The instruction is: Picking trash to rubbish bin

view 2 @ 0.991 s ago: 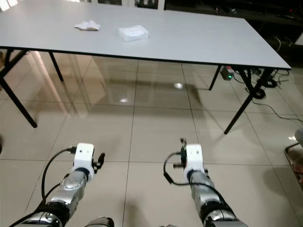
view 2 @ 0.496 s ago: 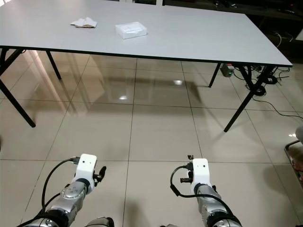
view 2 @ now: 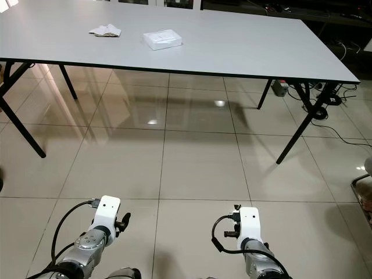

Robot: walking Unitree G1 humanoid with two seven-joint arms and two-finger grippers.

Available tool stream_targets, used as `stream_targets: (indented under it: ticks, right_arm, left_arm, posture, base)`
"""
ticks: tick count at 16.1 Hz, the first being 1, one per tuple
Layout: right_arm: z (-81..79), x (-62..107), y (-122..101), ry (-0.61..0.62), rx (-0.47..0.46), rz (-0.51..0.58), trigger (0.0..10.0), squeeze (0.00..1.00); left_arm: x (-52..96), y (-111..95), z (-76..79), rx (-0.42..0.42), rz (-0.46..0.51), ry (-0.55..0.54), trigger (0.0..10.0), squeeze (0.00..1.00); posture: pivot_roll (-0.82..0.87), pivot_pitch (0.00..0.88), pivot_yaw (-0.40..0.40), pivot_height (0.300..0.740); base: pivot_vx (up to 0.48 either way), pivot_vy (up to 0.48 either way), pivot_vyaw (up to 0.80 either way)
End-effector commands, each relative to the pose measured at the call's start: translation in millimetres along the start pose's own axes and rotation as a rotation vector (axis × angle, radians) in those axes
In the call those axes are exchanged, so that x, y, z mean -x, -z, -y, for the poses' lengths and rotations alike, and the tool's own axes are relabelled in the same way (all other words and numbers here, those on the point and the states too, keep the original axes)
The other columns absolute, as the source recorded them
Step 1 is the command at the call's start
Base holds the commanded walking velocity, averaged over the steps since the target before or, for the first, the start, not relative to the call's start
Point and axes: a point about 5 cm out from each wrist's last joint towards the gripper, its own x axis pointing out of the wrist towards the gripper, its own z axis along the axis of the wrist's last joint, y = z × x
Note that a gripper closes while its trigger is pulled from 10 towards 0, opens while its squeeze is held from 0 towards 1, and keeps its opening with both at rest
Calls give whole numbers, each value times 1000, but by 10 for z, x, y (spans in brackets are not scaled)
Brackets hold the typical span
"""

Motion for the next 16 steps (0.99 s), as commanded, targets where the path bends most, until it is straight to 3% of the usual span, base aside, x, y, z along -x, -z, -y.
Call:
stream_targets:
  ticks: [1, 9, 16]
  right_arm:
    - [41, 17, 77, 20, -15, -34, 10000, 0]
    - [9, 39, 186, 16, -29, -71, 10000, 0]
    - [-16, 32, 163, 1, -29, -62, 10000, 0]
  left_arm:
    - [-2, 23, 41, 2, -21, 13, 10000, 0]
    - [34, 180, 141, 46, -92, 22, 10000, 0]
    - [33, 176, 154, 52, -90, 14, 10000, 0]
  posture:
    - [-12, 51, -73, 740]
    - [-14, 42, -75, 740]
    - [-15, 44, -81, 740]
  base:
    - [0, 0, 0]
    - [0, 0, 0]
    - [0, 0, 0]
